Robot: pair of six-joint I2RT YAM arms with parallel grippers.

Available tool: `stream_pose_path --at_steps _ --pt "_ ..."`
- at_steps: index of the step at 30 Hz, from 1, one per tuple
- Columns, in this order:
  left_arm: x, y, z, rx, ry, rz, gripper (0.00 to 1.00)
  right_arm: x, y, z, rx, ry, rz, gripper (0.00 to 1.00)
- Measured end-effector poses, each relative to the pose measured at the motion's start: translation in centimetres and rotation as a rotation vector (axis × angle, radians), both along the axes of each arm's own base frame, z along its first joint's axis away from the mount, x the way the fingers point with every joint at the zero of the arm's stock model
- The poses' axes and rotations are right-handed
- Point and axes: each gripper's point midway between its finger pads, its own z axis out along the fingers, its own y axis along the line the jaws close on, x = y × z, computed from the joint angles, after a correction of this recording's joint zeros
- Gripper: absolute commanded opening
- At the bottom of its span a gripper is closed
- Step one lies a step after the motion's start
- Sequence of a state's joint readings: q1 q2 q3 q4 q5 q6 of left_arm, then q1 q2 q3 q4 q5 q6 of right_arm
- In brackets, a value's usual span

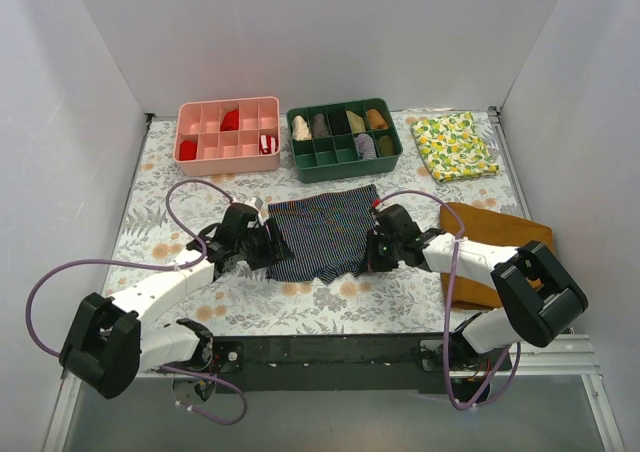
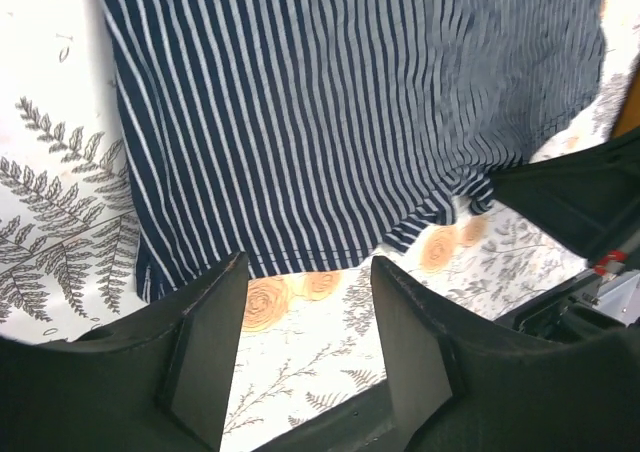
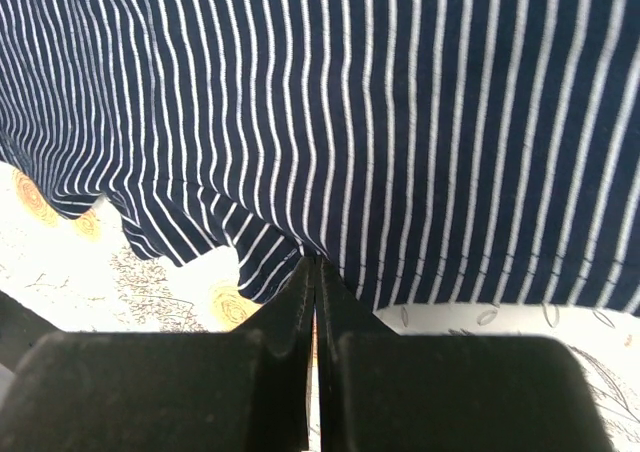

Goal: Roll the underwear

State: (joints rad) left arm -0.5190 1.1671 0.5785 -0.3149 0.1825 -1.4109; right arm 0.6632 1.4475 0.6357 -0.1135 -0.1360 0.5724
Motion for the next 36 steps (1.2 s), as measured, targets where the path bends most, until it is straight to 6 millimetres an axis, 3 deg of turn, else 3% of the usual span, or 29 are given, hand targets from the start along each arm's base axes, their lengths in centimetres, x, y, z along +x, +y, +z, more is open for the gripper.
stream_pose_path --at_steps 3,8,15,20,25,27,31,36 --pt "0.5 -0.1 1.4 -0.008 -0.036 0.001 0.52 0.0 -0.3 0.1 -0.003 -0.014 -0.014 0.01" --pt "-0.2 0.8 1.5 0.006 -0.037 0.032 0.51 0.0 -0.7 0.1 -0.015 -0.021 -0.022 0.01" --pt "-1.6 3.0 -0.8 0.054 0.000 0.130 0.52 -0.1 -1.0 0.2 -0.041 -0.014 -0.020 0.01" --pt "-1.3 2.9 -2.4 0.069 0.028 0.146 0.51 -0.1 -1.1 0.1 -0.043 -0.013 -0.017 0.01" --pt "-0.8 2.5 -2.3 0.047 0.004 0.147 0.50 -0.1 -1.1 0.2 -0.043 -0.014 -0.015 0.01" --pt "-0.7 2.4 -2.4 0.042 -0.002 0.148 0.47 -0.1 -1.1 0.2 -0.043 -0.014 -0.015 0.01" --pt "-1.3 2.8 -3.8 0.060 0.032 0.158 0.25 -0.1 -1.1 0.2 -0.043 -0.014 -0.015 0.01" --pt "-1.2 3.5 -4.4 0.099 0.045 0.189 0.24 -0.1 -1.1 0.2 -0.044 -0.015 -0.015 0.01"
